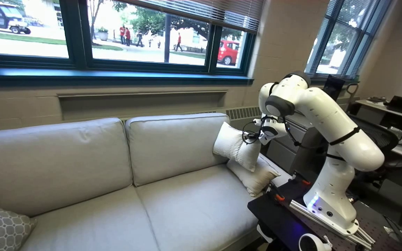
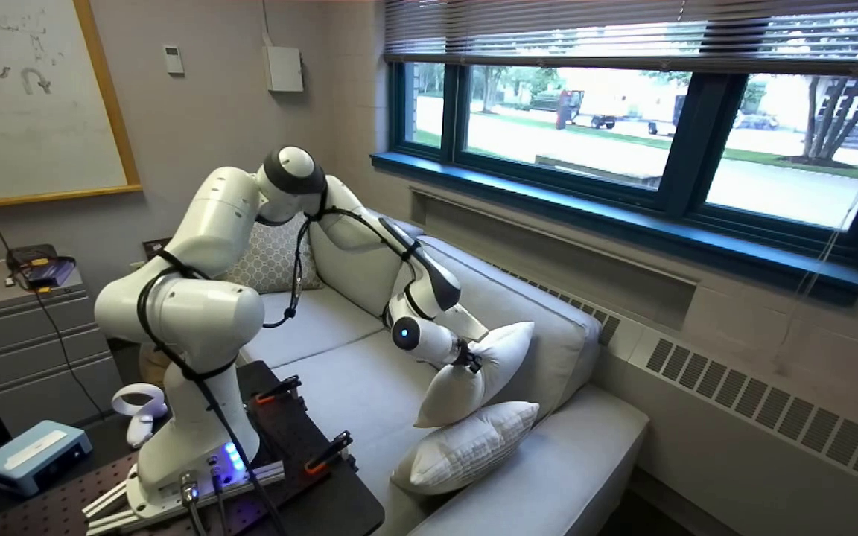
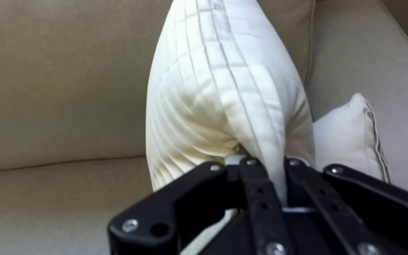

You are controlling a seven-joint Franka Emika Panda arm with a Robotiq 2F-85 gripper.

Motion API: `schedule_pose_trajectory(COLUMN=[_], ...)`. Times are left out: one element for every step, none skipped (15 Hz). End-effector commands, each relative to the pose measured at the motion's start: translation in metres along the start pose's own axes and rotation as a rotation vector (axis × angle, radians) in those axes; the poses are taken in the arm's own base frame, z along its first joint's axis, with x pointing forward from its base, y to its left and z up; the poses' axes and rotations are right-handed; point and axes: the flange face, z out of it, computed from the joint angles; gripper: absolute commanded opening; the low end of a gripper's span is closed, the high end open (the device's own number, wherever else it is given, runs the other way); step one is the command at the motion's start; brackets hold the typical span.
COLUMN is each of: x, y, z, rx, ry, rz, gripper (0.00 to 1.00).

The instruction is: Put the pillows upright against the armrest of the couch

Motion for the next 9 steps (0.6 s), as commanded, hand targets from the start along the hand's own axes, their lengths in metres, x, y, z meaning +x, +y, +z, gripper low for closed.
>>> schedule_pose_trajectory(x=[0.039,0.058,0.075,0.09,0.103,0.113,0.122,0.131,0.139], y=[-0.016,-0.02,-0.023,-0.022,-0.02,-0.016,-0.013,-0.009,-0.005], z=[0.01,0.014,0.018,0.021,0.024,0.027,0.028,0.031,0.033], rx=[-0.076,-0.088,-0.1,-0.115,-0.126,-0.141,-0.146,-0.154,-0.161], ry=[-0.023,-0.015,-0.015,-0.016,-0.019,-0.026,-0.028,-0.037,-0.043], rz=[0.01,0.014,0.018,0.018,0.017,0.015,0.014,0.016,0.018], gripper=[0.05,0.05,0.05,0.05,0.05,0.05,0.05,0.05,0.05])
